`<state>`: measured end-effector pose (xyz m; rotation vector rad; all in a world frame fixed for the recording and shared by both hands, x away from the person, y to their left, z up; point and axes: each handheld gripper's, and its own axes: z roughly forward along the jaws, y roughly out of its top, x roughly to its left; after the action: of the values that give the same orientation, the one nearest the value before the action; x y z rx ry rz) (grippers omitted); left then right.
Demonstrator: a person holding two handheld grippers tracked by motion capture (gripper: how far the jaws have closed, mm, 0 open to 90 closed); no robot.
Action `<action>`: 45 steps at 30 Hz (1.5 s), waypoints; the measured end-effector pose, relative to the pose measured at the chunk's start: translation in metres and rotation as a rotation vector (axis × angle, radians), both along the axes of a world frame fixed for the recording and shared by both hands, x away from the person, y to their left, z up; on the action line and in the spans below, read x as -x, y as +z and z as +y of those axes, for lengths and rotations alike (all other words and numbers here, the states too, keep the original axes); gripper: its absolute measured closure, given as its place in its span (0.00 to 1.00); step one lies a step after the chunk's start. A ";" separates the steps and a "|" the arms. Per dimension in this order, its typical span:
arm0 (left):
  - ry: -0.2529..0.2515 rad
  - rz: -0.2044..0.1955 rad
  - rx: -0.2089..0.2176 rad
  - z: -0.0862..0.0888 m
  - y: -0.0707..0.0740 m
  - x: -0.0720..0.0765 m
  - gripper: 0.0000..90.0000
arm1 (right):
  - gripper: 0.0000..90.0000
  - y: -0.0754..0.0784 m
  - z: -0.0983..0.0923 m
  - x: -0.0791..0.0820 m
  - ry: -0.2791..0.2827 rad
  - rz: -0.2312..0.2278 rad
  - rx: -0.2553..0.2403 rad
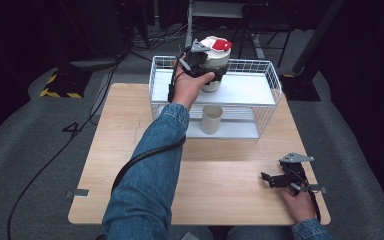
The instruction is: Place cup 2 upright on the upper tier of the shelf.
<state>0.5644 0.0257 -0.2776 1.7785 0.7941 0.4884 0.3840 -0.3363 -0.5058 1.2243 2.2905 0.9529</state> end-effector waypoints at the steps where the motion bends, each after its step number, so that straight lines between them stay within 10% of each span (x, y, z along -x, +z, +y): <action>1: 0.005 0.001 -0.005 0.000 0.000 -0.001 0.14 | 0.02 0.000 0.000 0.000 0.000 0.000 0.000; 23: 0.007 0.027 -0.005 -0.007 -0.005 -0.005 0.14 | 0.02 0.000 0.000 0.000 -0.002 -0.001 0.002; 45: -0.004 -0.040 0.007 0.017 -0.001 0.010 0.00 | 0.02 0.000 0.000 0.001 -0.010 -0.001 0.002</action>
<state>0.5542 0.0427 -0.2790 1.7580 0.7636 0.5162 0.3831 -0.3363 -0.5058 1.2333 2.2819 0.9476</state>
